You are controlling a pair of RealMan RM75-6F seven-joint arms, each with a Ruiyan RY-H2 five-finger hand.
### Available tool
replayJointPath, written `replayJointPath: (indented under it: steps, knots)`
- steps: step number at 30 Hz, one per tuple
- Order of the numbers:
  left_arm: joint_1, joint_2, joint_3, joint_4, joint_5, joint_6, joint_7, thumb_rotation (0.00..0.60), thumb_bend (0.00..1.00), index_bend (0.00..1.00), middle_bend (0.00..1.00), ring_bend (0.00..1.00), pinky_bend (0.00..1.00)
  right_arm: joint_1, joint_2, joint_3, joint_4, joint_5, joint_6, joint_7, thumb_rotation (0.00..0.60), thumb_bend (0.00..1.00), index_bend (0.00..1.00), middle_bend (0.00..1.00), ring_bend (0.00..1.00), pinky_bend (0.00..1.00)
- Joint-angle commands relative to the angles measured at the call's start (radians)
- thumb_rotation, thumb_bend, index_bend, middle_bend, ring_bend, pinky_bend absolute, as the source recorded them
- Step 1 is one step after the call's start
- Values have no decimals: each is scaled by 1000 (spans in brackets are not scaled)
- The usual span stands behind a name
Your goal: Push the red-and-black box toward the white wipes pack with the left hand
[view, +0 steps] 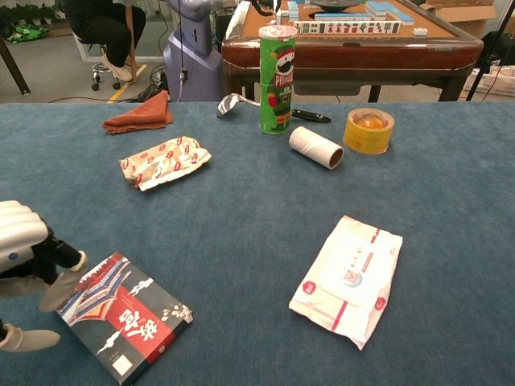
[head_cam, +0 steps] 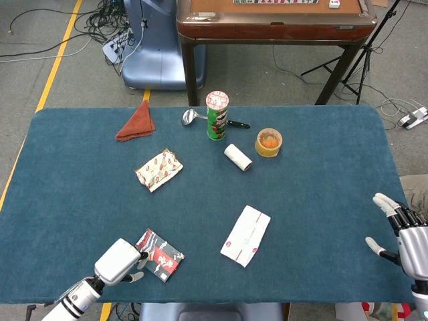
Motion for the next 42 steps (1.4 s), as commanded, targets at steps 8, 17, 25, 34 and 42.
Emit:
replayJointPath:
  steps: [8,17,25,34,42]
  knots:
    - [-25,-46,-29,-8,-78,-50,87,600,0,861,1000,865,1000,-6,5,-2,6,-11,9,16,600,61,177,210,199,353]
    - [-31,-49,-10,3,-104,-72,127,600,0,859,1000,865,1000,-4,3,-1,7,-16,6,15,600,61,176,210,199,353]
    - [-35,-54,6,22,-114,-78,130,600,0,857,1000,865,1000,-5,0,1,12,-17,9,21,600,61,176,210,199,353]
    - [-43,-68,9,28,-139,-93,148,600,0,854,1000,866,1000,-5,2,0,11,-18,7,21,600,61,176,210,198,353]
    - [-49,-78,-2,35,-169,-99,175,600,0,853,1000,868,1000,-6,4,2,13,-18,11,31,600,61,176,210,198,353]
